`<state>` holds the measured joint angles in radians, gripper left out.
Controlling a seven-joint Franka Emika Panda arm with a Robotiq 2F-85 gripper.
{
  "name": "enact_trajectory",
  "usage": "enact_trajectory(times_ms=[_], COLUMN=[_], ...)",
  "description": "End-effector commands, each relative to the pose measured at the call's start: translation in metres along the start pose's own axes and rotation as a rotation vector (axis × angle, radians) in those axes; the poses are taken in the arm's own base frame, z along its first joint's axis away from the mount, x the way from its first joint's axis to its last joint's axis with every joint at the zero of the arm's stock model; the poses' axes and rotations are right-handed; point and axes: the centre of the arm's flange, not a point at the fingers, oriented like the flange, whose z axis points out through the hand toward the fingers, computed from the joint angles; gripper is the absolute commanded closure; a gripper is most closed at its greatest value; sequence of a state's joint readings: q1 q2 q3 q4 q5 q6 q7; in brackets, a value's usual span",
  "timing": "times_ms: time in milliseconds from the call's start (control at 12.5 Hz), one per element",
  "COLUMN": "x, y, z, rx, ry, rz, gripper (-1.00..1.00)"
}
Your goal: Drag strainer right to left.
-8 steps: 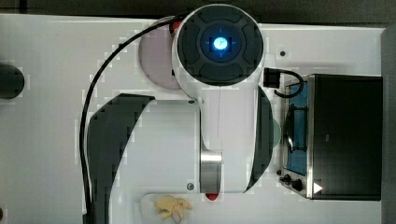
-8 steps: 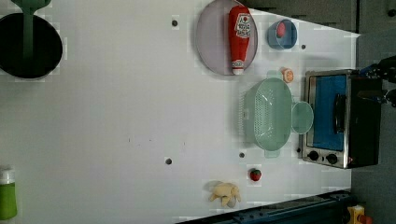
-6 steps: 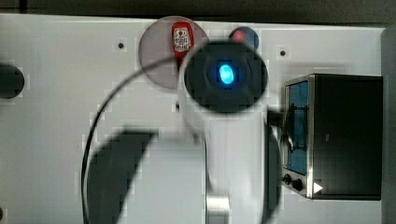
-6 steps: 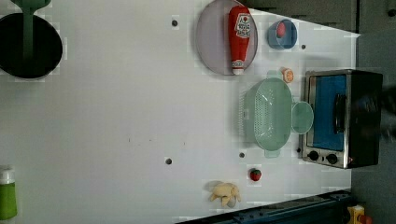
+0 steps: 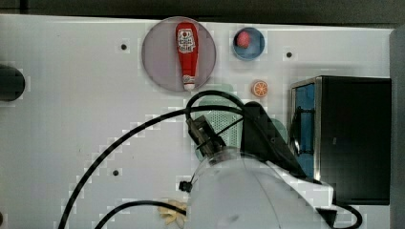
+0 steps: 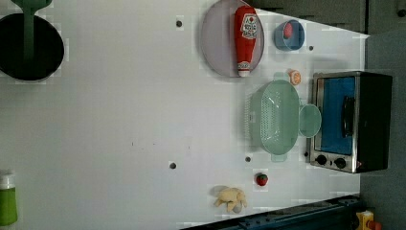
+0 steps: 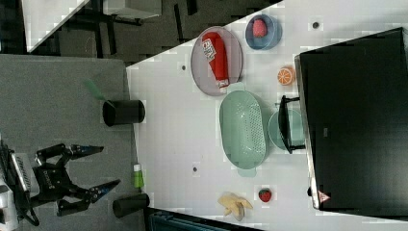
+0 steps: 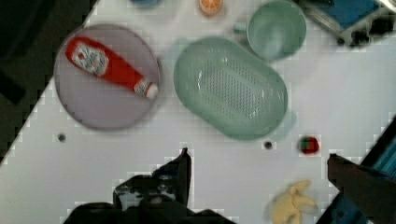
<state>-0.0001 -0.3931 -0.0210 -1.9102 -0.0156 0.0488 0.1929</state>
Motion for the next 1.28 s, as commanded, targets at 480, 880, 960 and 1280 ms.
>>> enact_trajectory(times_ms=[480, 880, 960, 1280], x=[0.014, -0.007, -0.011, -0.026], y=[-0.014, -0.013, -0.016, -0.016], z=[0.284, 0.406, 0.423, 0.477], rx=[-0.168, -0.182, -0.174, -0.189], ry=[-0.078, -0.067, -0.063, -0.068], rz=[0.346, 0.472, 0.487, 0.49], gripper=[-1.0, -1.0, -1.0, -1.0])
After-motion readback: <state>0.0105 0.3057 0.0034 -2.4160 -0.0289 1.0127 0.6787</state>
